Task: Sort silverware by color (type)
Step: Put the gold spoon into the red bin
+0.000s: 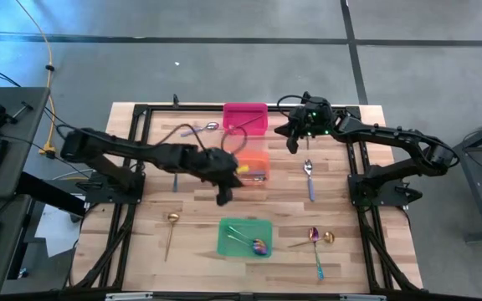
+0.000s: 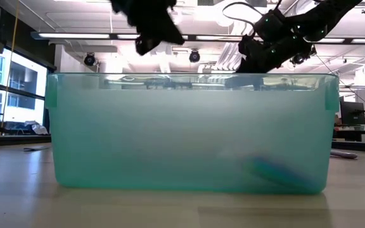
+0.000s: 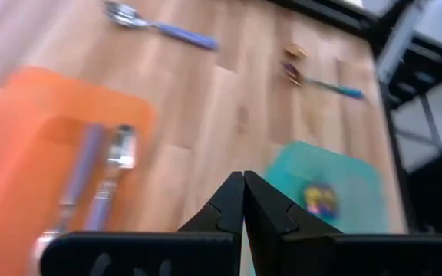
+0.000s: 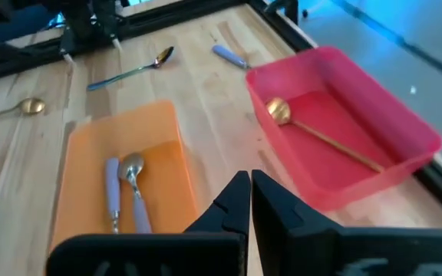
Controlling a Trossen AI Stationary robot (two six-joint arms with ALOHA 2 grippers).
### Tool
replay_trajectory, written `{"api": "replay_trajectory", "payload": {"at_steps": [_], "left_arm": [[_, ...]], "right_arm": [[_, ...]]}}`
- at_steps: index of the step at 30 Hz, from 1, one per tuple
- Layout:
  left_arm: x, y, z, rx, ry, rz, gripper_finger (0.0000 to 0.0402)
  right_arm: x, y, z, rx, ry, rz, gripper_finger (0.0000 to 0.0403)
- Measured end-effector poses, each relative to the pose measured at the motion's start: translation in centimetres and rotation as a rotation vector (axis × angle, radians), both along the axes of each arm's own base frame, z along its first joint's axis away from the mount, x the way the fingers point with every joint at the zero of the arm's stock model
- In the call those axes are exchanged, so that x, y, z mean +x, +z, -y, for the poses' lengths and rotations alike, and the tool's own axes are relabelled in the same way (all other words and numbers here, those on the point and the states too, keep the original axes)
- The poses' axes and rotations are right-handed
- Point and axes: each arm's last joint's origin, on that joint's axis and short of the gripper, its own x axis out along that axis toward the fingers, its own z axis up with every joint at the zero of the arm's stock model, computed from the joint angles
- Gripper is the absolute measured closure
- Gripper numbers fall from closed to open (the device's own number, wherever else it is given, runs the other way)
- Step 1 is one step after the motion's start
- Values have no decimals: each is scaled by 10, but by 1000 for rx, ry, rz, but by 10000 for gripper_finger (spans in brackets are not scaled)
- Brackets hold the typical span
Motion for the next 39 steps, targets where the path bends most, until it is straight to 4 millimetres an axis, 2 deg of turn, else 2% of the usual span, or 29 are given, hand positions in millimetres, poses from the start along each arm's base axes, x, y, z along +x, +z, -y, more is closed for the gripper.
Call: {"api": "replay_trajectory", "payload": {"at_steps": [4,8,15,20,30,35,39], "left_arm": [[-24,-11,-29,39,60,47,401],[-53,-19,-53,68,53,40,401],[-100,-26,-78,118,39,92,401],[-125,-41,-89,97,55,140,401],[-141,-54,-114,73,162,244,401],[-145,-55,-122,55,229,273,401],[-147,-56,-126,51,261,269,401]], "right_arm": [[2,-2,-6,81,-49,-17,403],[9,-7,-22,137,-135,-71,403],[21,-11,-58,280,-306,-91,403],[24,-17,-85,393,-359,-143,403],[15,-31,-145,575,-362,-359,403],[8,-16,-172,552,-297,-527,403],[2,-1,-193,538,-135,-660,397]]}}
